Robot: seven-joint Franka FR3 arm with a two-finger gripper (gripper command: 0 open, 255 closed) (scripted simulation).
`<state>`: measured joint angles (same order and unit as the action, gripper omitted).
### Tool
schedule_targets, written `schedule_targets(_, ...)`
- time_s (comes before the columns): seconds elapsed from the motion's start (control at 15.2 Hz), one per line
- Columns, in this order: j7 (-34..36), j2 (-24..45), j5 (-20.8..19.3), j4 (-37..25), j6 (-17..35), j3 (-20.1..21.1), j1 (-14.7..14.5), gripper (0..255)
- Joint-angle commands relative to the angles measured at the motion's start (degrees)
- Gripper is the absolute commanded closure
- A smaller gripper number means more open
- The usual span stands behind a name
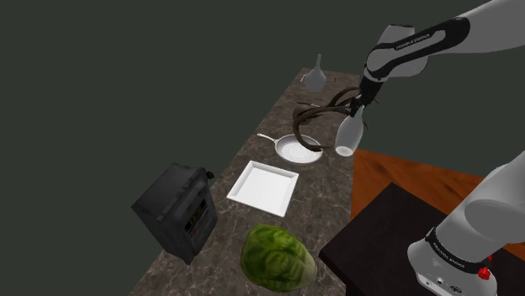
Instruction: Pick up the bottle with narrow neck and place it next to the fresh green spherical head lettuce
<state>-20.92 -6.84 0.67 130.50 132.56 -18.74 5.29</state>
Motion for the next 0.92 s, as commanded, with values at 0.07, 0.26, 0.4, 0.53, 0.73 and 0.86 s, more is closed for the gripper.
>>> schedule_targets(0.07,0.40,-1.32,-0.56,-1.25,-2.44,0.11,0.09,255)
schedule_targets(0.26,0.76,-2.25,-0.94,-2.71,-4.79,0.26,0.11,255)
schedule_targets(0.4,0.96,-2.81,-1.15,-3.74,-6.34,0.36,0.13,255)
schedule_targets(0.53,1.15,-3.31,-1.33,-4.82,-7.90,0.46,0.13,255)
schedule_targets(0.73,1.39,-3.96,-1.55,-6.52,-10.23,0.60,0.12,255)
schedule_targets(0.86,1.53,-4.33,-1.67,-7.72,-11.77,0.68,0.11,255)
